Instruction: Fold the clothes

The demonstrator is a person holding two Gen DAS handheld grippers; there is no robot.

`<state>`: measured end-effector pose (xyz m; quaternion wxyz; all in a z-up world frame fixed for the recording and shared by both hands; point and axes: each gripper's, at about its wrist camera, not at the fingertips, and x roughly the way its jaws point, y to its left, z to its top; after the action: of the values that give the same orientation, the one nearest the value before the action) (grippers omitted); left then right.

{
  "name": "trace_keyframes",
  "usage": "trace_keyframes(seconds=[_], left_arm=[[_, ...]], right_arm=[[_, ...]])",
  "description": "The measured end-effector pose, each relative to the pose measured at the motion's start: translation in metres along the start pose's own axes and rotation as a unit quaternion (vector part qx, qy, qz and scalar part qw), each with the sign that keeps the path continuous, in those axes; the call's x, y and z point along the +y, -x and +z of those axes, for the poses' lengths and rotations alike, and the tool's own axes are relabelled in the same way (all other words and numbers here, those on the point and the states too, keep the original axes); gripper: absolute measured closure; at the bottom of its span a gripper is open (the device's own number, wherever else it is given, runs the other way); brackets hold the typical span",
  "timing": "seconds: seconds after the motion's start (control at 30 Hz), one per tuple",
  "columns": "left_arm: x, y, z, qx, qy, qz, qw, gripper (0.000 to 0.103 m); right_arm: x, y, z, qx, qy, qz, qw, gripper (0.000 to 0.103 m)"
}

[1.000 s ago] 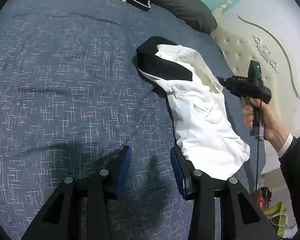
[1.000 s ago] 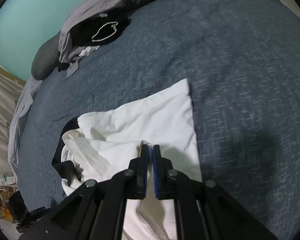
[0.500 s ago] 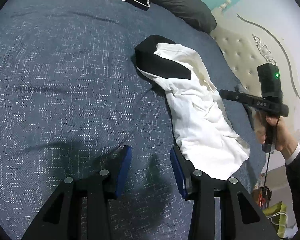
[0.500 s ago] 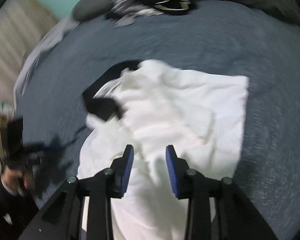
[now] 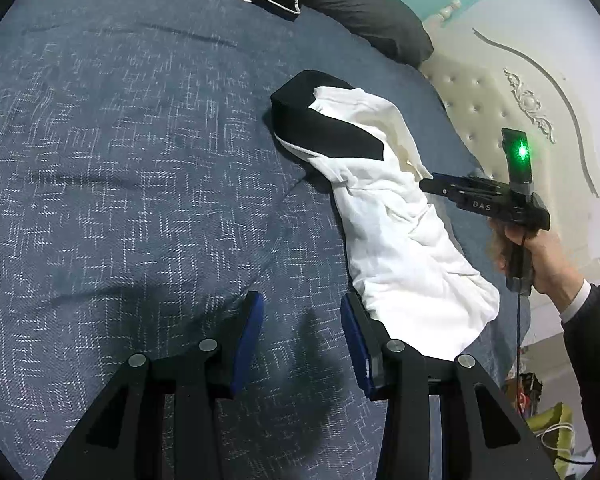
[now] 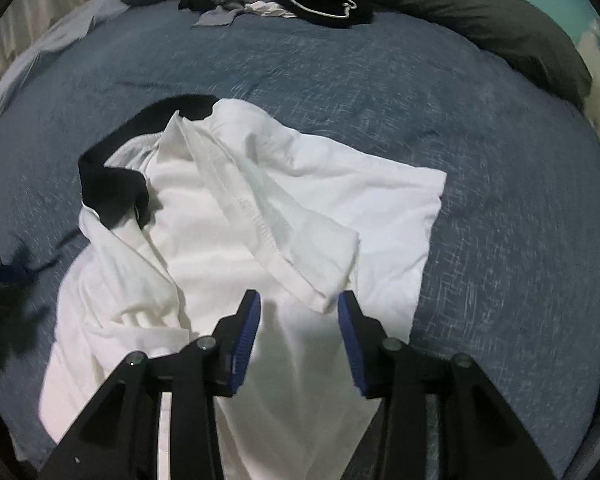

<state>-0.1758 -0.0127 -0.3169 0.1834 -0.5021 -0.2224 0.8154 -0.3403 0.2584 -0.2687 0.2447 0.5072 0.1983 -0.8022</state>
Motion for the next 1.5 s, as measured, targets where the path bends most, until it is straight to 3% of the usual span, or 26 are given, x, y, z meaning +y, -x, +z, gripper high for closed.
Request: trace_keyframes(seconds=[0.13, 0.2, 0.27, 0.37, 0.7, 1.1, 1.2, 1.3, 1.37, 1.43, 1.5], left_arm=[[0.000, 0.000, 0.000, 0.000, 0.001, 0.000, 1.0000, 0.059], [0.000, 0.000, 0.000, 0.000, 0.000, 0.000, 1.0000, 0.059], [0.000, 0.000, 0.000, 0.000, 0.000, 0.000, 1.0000, 0.059], [0.000, -0.001, 0.000, 0.001, 0.001, 0.000, 1.0000, 0.059], [0.003, 0.000, 0.001, 0.001, 0.002, 0.000, 1.0000, 0.059], [0.005, -0.008, -0.003, 0.014, -0.001, -0.003, 0.9999, 0.059], [0.003, -0.008, -0.004, 0.016, -0.004, -0.003, 0.9999, 0.059], [0.000, -0.007, -0.005, 0.016, -0.007, -0.005, 0.9998, 0.059], [-0.001, -0.007, -0.003, 0.015, -0.007, -0.005, 0.9999, 0.059], [-0.002, -0.007, -0.003, 0.014, -0.007, -0.006, 0.9999, 0.059], [-0.002, -0.007, -0.003, 0.014, -0.007, -0.005, 0.9999, 0.059]], right_arm=[[0.008, -0.006, 0.003, -0.006, 0.027, -0.052, 0.998, 0.062], [0.004, -0.004, 0.007, -0.018, 0.025, -0.050, 0.998, 0.063], [0.002, -0.004, 0.011, -0.022, 0.029, -0.040, 0.999, 0.084], [0.000, -0.009, 0.019, -0.023, 0.038, -0.045, 0.998, 0.096], [-0.047, -0.007, 0.057, -0.044, -0.039, -0.029, 0.998, 0.100], [-0.083, -0.049, 0.097, 0.025, -0.080, 0.026, 0.996, 0.100], [-0.085, -0.053, 0.092, 0.015, -0.099, 0.044, 0.994, 0.099], [-0.095, -0.052, 0.079, 0.005, -0.148, 0.072, 0.986, 0.095], [-0.102, -0.043, 0.070, -0.018, -0.171, 0.078, 0.982, 0.064], [-0.111, -0.032, 0.058, -0.044, -0.200, 0.100, 0.974, 0.052], [-0.115, -0.024, 0.049, -0.056, -0.212, 0.115, 0.969, 0.052]])
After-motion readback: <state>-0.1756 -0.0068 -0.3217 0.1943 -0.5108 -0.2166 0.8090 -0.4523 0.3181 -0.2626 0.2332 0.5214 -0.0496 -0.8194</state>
